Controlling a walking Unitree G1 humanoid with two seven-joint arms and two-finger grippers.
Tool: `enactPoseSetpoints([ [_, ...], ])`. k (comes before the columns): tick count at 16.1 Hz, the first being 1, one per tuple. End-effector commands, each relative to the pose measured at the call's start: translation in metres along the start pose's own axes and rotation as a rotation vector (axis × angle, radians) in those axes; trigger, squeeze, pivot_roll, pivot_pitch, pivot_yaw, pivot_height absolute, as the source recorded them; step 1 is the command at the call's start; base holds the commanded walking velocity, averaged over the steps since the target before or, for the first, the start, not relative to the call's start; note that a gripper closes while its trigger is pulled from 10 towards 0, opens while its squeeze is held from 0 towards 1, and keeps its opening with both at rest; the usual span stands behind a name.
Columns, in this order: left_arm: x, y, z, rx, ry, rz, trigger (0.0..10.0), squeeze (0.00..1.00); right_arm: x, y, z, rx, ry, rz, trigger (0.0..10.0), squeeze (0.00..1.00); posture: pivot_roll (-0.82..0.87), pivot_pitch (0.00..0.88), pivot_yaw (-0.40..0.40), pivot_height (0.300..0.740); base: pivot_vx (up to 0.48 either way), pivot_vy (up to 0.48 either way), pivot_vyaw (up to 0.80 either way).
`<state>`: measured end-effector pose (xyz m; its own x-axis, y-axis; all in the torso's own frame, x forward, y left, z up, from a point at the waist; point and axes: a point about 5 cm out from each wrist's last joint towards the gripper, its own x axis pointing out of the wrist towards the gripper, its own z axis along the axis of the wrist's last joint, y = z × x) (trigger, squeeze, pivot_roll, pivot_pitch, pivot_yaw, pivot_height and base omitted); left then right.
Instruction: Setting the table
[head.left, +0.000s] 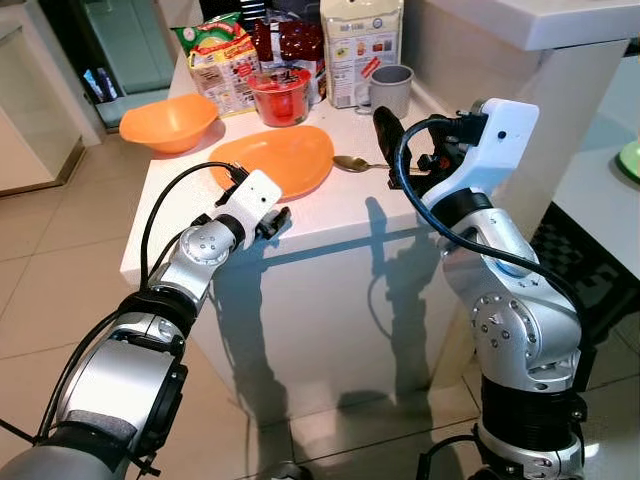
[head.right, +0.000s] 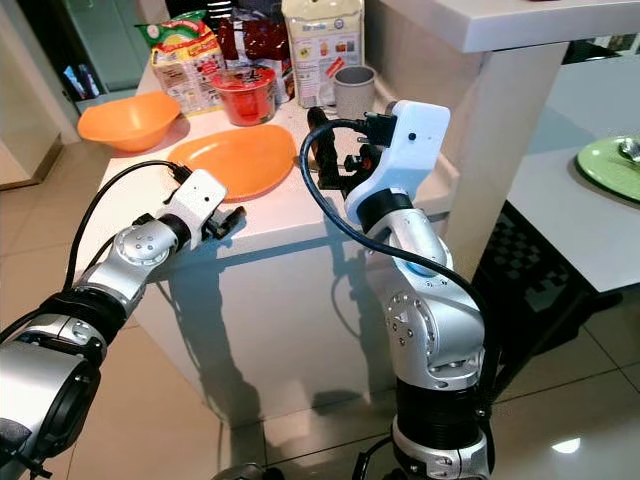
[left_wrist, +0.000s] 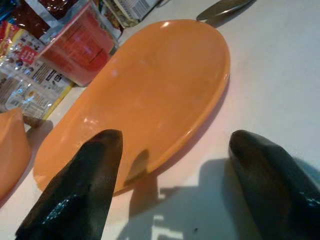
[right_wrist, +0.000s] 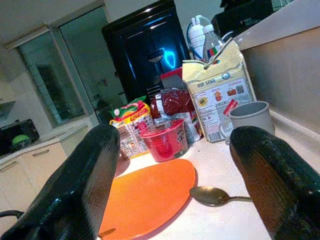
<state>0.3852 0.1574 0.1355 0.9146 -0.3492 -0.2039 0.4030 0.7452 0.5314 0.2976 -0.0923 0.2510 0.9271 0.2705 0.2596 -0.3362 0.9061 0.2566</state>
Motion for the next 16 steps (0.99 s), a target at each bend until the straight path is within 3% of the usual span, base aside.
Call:
enactPoseSetpoints([
  [1, -0.002, -0.0051, -0.0138, 0.006, 0.08, -0.008, 0.0, 0.0, -0.0021, 0.0056, 0.0014, 0.007, -0.003, 0.019, 10.0, 0.0, 0.04, 0.026, 0.141, 0.74, 0.0, 0.0, 0.0],
  [16, -0.001, -0.0114, -0.0227, 0.028, 0.18, -0.017, 0.0, 0.0, -0.0039, 0.0074, -0.0013, 0.017, 0.01, 0.02, 10.0, 0.0, 0.04, 0.027, 0.146, 0.74, 0.0, 0.0, 0.0],
])
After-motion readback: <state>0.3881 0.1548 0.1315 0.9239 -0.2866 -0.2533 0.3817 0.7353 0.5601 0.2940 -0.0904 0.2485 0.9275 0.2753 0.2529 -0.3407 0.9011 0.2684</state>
